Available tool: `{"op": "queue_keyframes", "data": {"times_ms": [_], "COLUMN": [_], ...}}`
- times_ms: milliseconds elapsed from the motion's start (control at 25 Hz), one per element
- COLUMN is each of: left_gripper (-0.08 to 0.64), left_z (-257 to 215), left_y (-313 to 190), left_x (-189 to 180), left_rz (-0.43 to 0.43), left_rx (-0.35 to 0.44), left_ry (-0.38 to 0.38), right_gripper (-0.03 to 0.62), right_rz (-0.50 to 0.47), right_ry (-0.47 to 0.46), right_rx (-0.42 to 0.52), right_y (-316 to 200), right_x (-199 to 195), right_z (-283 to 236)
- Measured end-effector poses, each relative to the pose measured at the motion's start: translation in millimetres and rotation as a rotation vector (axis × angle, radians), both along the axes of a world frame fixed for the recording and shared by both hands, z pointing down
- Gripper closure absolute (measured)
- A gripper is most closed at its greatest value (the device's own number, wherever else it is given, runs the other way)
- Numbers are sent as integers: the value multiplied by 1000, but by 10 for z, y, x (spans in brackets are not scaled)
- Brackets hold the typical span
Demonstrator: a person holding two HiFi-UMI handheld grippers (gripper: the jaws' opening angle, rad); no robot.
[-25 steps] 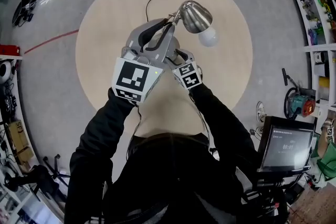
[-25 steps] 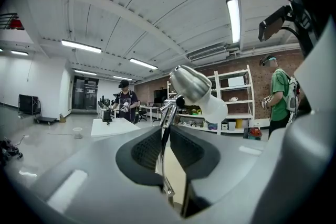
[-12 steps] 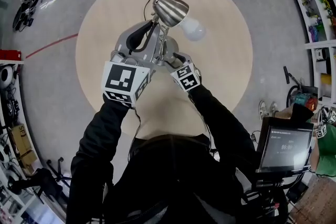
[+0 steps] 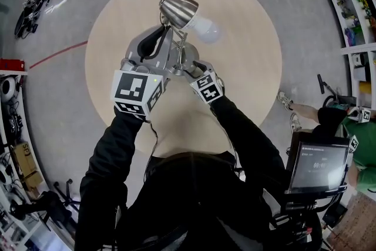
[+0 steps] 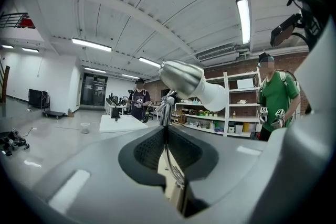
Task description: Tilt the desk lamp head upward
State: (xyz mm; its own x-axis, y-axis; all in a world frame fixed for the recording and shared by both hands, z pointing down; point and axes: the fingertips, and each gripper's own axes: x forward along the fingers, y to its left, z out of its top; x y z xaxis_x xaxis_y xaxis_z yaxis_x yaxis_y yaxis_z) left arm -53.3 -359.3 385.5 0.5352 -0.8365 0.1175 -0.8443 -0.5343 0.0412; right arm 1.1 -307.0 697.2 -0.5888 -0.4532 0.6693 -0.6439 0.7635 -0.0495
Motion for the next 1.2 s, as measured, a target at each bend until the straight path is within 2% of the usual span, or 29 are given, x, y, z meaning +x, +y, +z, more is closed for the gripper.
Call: {"op": "queue_keyframes", "data": {"times_ms": [920,1200], "left_gripper": [529,483], "left_z": [81,4], "left_y": [-25,19], "left_x": [-147,-152], "left_rz": [-54,-62], "left_rx": [-48,-57], "left_ry": [20,15], "right_gripper": [370,370], "right_rz": [-11,-10], "right_ry": [0,-6], "right_rx": [9,6], "right_y": [-5,-33], "right_x": [-48,-26], "right_z": [-5,-154]}}
